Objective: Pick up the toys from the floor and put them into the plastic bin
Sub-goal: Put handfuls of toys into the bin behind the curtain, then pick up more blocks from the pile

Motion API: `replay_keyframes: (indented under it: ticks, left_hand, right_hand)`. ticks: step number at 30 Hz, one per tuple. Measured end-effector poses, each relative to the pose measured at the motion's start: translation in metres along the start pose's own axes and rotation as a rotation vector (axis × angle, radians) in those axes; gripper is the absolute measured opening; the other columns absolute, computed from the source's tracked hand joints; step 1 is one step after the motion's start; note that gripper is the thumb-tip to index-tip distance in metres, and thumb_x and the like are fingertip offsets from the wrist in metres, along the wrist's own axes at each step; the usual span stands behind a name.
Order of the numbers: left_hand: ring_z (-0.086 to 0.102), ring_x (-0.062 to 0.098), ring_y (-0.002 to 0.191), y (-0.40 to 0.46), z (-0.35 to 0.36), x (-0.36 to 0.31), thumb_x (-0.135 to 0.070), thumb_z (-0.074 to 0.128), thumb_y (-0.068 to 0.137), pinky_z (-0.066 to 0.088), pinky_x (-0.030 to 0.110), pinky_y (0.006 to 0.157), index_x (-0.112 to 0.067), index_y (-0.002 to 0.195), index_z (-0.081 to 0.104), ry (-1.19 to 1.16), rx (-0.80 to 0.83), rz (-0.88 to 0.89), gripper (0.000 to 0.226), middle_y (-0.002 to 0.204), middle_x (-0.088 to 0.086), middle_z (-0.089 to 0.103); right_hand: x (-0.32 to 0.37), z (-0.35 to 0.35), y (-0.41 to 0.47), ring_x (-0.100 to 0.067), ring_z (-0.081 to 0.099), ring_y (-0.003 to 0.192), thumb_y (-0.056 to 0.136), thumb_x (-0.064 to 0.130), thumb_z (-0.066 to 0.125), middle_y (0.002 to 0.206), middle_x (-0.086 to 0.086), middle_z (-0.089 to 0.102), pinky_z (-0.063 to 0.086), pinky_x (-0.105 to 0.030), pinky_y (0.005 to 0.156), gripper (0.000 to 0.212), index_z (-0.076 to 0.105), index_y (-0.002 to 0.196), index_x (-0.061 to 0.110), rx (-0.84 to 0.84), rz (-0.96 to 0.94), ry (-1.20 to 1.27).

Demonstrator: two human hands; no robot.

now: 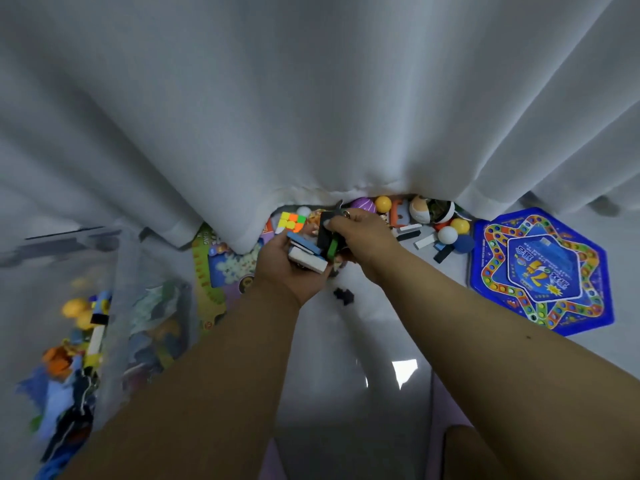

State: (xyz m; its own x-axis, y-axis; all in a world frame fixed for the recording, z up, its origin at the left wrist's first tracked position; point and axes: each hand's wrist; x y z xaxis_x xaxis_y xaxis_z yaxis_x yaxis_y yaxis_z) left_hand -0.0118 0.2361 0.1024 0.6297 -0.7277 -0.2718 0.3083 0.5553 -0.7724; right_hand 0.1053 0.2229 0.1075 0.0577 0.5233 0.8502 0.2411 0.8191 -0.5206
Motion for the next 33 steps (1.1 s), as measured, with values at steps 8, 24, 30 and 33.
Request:
replay_keyframes:
  ticks: [8, 24, 30, 33]
  left_hand:
    - [0.061, 0.031, 0.08, -0.095, 0.002, -0.082, -0.027, 0.035, 0.097, 0.049, 0.038, 0.089, -0.003, 0.089, 0.059, 0.114, -0.065, 0.161, 0.035, 0.088, 0.018, 0.066]
    - [0.04, 0.044, 0.127, -0.242, -0.141, -0.21, -0.052, 0.039, 0.095, 0.033, 0.059, 0.105, -0.003, 0.14, 0.038, 0.179, -0.484, 0.285, 0.067, 0.144, 0.023, 0.036]
    - [0.018, 0.035, 0.144, -0.239, -0.15, -0.219, -0.055, 0.034, 0.095, 0.013, 0.052, 0.116, -0.002, 0.148, 0.024, 0.233, -0.441, 0.321, 0.075, 0.155, 0.023, 0.018]
    - [0.024, 0.033, 0.143, -0.231, -0.143, -0.215, -0.052, 0.035, 0.096, 0.017, 0.049, 0.117, 0.0, 0.147, 0.025, 0.282, -0.394, 0.32, 0.074, 0.153, 0.022, 0.025]
  right_hand:
    - [0.067, 0.083, -0.054, -0.024, 0.06, 0.065, 0.085, 0.015, 0.064, 0.085, -0.019, 0.06, 0.054, -0.031, 0.052, 0.018, 0.052, 0.074, 0.008, 0.06, -0.098, 0.076]
    - [0.085, 0.278, -0.157, -0.03, 0.035, 0.137, 0.092, 0.059, 0.039, 0.151, -0.009, 0.031, 0.033, -0.045, 0.112, 0.069, 0.028, 0.147, 0.018, 0.581, 0.231, 0.1]
    - [0.068, 0.273, -0.14, -0.026, 0.023, 0.144, 0.086, 0.07, 0.037, 0.158, -0.009, 0.017, 0.024, -0.043, 0.115, 0.087, 0.018, 0.151, 0.015, 0.536, 0.213, 0.083]
    - [0.065, 0.259, -0.132, -0.027, 0.041, 0.133, 0.091, 0.062, 0.036, 0.145, -0.015, 0.04, 0.036, -0.042, 0.108, 0.069, 0.044, 0.134, 0.009, 0.481, 0.165, 0.104]
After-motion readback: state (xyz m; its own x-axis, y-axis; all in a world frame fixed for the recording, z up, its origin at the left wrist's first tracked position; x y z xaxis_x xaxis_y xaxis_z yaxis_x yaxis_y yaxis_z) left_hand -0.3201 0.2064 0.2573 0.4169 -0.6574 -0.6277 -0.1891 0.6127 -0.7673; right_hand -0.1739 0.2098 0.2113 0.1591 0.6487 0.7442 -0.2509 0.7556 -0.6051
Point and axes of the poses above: each hand's wrist, its own y-axis towards the middle knuckle, its own z-axis out of the palm, x = y × z
